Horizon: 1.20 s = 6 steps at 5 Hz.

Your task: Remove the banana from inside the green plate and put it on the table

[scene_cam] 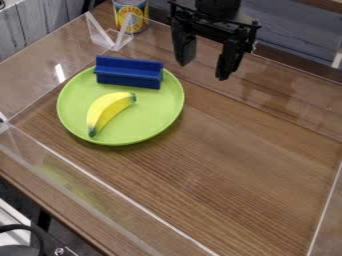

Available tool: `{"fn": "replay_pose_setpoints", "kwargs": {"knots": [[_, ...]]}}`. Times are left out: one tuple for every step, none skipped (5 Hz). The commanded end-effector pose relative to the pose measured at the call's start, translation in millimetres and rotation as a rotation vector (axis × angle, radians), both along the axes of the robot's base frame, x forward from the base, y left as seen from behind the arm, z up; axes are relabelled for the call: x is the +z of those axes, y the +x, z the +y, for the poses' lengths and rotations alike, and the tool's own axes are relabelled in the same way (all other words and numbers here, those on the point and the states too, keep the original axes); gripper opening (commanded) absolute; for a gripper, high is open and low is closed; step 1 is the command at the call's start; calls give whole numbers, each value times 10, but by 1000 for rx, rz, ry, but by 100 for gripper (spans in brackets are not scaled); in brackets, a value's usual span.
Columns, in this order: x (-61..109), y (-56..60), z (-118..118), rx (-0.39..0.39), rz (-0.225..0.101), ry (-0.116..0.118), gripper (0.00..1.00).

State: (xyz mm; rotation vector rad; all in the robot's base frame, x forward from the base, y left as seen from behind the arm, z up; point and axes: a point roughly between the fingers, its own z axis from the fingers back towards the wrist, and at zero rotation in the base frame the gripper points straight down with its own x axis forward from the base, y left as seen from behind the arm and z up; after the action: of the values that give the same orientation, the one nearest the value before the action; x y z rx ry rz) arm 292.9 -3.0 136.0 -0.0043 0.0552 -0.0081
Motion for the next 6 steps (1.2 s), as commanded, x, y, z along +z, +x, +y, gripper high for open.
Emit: {"fn": "replay_pose_setpoints", "kwargs": {"knots": [[-49, -32, 66, -1, 8, 3, 100], [-85, -102, 219, 3, 2, 9, 100], [-78, -178, 374, -9, -12, 15, 100], [-93, -254, 562, -15, -30, 23, 100], [-94, -334, 732, -29, -51, 31, 100], [-123, -393, 833, -29, -59, 34, 100]]}}
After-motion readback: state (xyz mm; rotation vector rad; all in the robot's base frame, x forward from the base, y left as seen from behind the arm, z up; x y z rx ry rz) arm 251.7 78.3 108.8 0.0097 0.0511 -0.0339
